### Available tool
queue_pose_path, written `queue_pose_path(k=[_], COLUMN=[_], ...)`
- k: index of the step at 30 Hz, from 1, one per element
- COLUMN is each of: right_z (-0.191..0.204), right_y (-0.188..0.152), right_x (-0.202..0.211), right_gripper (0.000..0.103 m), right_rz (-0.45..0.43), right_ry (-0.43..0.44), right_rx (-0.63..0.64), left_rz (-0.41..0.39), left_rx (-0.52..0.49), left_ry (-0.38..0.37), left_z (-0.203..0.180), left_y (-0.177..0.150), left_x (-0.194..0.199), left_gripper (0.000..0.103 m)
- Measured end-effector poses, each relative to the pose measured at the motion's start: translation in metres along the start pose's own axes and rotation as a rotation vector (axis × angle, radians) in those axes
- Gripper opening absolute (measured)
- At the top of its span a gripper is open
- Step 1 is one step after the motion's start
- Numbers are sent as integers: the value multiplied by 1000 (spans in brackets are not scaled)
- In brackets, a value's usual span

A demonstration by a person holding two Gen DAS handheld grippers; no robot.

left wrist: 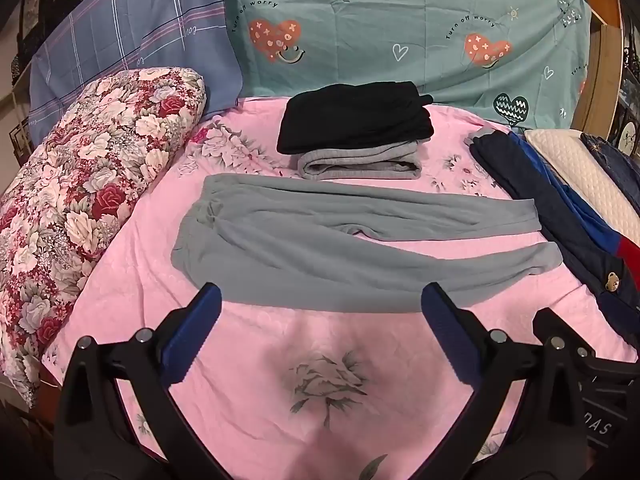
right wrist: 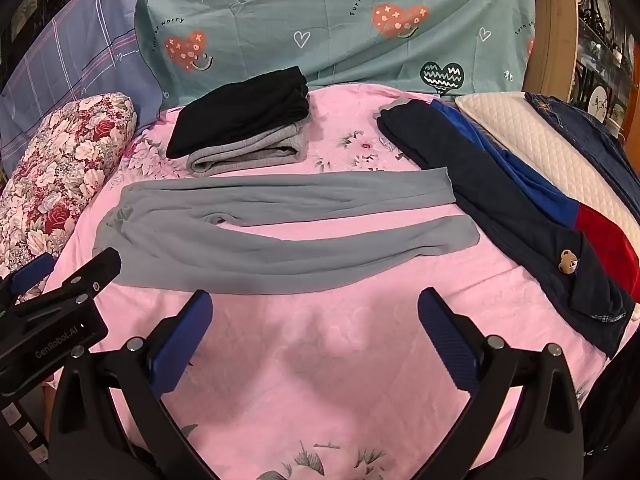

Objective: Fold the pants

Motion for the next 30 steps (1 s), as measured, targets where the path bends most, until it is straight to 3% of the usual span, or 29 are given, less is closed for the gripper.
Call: queue_pose_path(k=[30], right_z=[1], right_y=[-3], right_x=[-2], right_gripper=[102], right_rz=[3], right_ry=[5], right_rx=[-13], left_rz=[13], left_rx=[2], left_ry=[2], left_z=[1], left_y=[-7], left_x=[-5], left_gripper=[101])
Point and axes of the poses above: each gripper's, at about its wrist camera, not at the fingertips, and x roughly against the way its jaws point, z to its left, y to its top, the point moved 1 cm from there along -x, roughly the way its jaws point, and after that the axes turned 10 degrees about -z, right-handed, at the moved point
